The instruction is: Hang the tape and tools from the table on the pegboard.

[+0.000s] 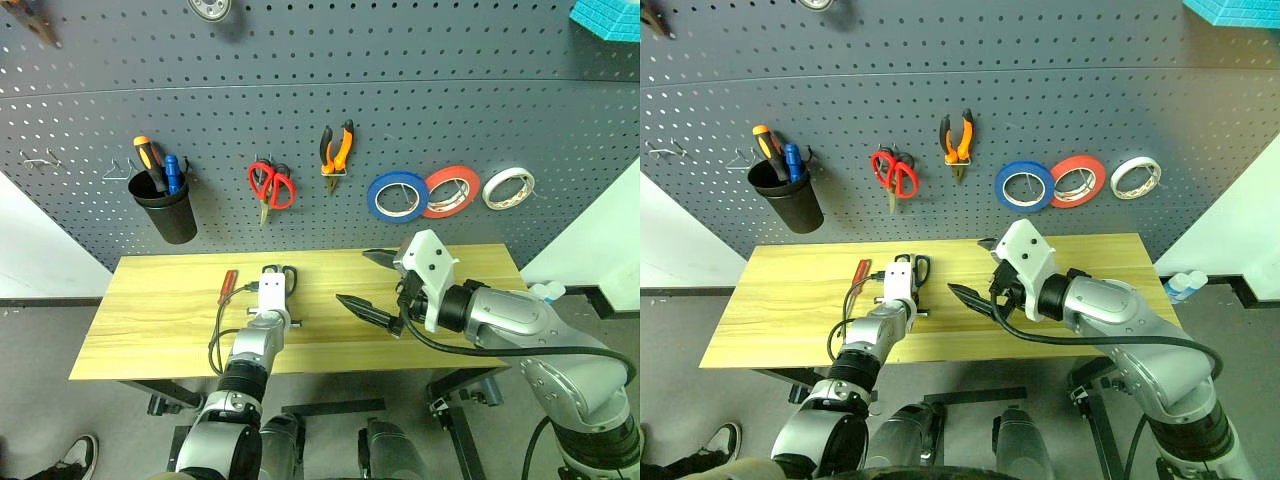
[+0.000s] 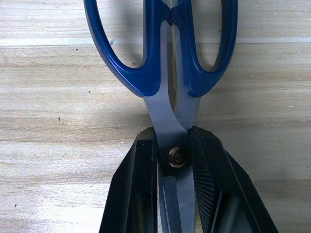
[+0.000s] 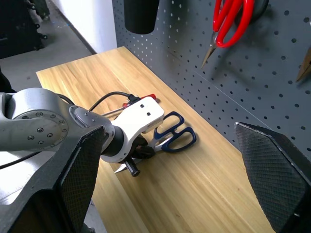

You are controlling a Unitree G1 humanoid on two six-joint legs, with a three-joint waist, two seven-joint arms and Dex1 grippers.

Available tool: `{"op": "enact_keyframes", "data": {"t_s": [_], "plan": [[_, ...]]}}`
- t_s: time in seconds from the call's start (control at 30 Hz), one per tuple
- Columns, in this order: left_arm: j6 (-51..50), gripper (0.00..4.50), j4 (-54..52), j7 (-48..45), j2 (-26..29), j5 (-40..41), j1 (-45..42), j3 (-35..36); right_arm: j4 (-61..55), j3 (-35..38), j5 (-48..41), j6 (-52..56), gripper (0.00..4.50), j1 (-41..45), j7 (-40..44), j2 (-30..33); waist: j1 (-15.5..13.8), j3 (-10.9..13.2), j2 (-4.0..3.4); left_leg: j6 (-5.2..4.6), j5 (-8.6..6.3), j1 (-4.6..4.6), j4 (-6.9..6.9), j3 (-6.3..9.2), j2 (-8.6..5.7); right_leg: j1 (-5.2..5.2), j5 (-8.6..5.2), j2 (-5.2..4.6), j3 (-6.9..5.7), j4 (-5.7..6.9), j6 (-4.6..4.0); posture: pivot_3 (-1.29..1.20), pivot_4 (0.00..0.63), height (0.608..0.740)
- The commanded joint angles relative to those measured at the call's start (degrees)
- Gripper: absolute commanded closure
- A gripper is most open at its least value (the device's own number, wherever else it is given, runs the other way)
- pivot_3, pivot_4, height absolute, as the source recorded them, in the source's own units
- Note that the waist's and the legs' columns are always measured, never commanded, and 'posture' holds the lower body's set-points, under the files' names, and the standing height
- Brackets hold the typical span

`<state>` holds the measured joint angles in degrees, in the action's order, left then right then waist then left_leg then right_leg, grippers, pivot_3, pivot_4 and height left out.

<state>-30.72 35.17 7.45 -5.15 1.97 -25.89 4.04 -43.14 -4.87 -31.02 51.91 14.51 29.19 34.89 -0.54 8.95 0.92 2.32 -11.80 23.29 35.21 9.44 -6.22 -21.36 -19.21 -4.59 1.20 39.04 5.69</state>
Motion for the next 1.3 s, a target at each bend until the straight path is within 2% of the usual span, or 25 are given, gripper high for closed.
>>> {"op": "enact_keyframes", "data": {"t_s": [0.03, 1.03, 1.3], "plan": [[-1.2, 3.87, -0.4, -2.0, -0.1, 0.3, 3.5, -0.9, -2.1, -0.2, 0.4, -1.5, 0.00, 1.1, -0.3, -0.1, 0.0, 0.0, 0.00, -0.01, -0.01, 0.00, -0.01, 0.00, 0.00, 0.00, 0.00, 0.00, 0.00, -0.01, 0.00, -0.03, 0.113, 0.740], [0.0, 3.92, -16.8, -10.7, 2.1, -0.7, 12.7, -7.5, -1.3, -1.4, 1.9, -2.3, 0.00, 0.4, 0.0, 0.1, -0.1, 0.0, 0.00, -0.10, -0.07, 0.10, -0.07, 0.00, 0.00, -0.06, 0.00, -0.04, 0.01, -0.21, 0.00, -0.02, 0.115, 0.740], [1.4, 3.92, -23.1, -13.4, 4.7, -1.4, 15.0, -10.0, -1.2, -1.5, 2.1, -2.4, 0.00, 0.2, 0.1, 0.3, -0.1, 0.0, 0.00, -0.17, -0.12, 0.17, -0.14, 0.01, 0.00, -0.05, 0.00, -0.04, 0.00, -0.45, 0.01, -0.02, 0.115, 0.740]]}}
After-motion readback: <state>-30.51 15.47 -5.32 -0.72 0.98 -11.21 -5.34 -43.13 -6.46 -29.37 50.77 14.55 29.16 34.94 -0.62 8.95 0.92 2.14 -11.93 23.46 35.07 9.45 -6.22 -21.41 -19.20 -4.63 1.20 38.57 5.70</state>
